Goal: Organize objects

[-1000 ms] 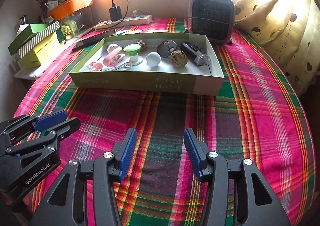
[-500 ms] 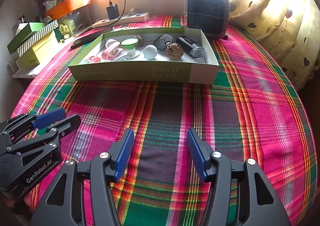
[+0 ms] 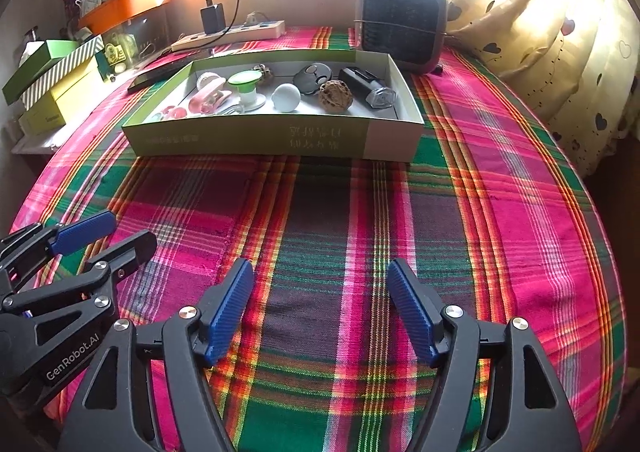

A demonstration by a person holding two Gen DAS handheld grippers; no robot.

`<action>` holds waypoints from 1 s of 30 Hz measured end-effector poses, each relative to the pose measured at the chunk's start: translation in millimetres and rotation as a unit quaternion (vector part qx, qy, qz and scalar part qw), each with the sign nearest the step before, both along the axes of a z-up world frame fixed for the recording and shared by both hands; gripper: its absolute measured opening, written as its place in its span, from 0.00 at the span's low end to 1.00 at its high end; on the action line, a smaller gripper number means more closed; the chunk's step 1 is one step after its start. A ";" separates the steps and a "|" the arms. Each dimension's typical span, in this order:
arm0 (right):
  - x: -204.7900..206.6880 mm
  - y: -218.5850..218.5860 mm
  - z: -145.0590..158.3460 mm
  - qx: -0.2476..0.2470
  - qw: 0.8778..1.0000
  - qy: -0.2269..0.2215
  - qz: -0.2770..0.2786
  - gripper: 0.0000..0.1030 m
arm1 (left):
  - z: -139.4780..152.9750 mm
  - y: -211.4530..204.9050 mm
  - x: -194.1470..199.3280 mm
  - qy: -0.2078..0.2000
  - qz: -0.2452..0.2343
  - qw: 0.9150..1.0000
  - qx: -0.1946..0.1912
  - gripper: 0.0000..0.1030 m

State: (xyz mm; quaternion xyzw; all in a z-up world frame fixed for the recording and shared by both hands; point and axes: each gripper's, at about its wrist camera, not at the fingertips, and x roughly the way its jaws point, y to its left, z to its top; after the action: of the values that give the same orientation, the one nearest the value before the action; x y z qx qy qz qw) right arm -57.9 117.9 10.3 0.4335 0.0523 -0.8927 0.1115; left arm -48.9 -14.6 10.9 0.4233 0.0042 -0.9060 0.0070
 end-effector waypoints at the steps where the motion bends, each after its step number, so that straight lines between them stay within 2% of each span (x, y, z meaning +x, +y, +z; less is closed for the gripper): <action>1: -0.1 0.0 -0.1 0.001 1.000 0.000 0.000 0.68 | -0.1 0.8 -0.1 0.000 -0.001 1.000 0.000 0.44; 12: -0.1 -2.7 -0.8 0.003 1.000 -0.003 0.007 0.74 | 0.1 0.9 0.1 0.000 0.000 1.000 0.000 0.45; 30: -0.3 -3.0 -0.8 0.002 1.000 -0.003 0.007 0.75 | 0.1 0.4 0.2 0.000 0.000 1.000 -0.001 0.45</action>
State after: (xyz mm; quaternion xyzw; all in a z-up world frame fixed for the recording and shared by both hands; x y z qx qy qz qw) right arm -58.2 114.9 9.5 0.4360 0.0573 -0.8904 0.1173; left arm -48.7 -14.3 11.1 0.4236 0.0034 -0.9058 0.0070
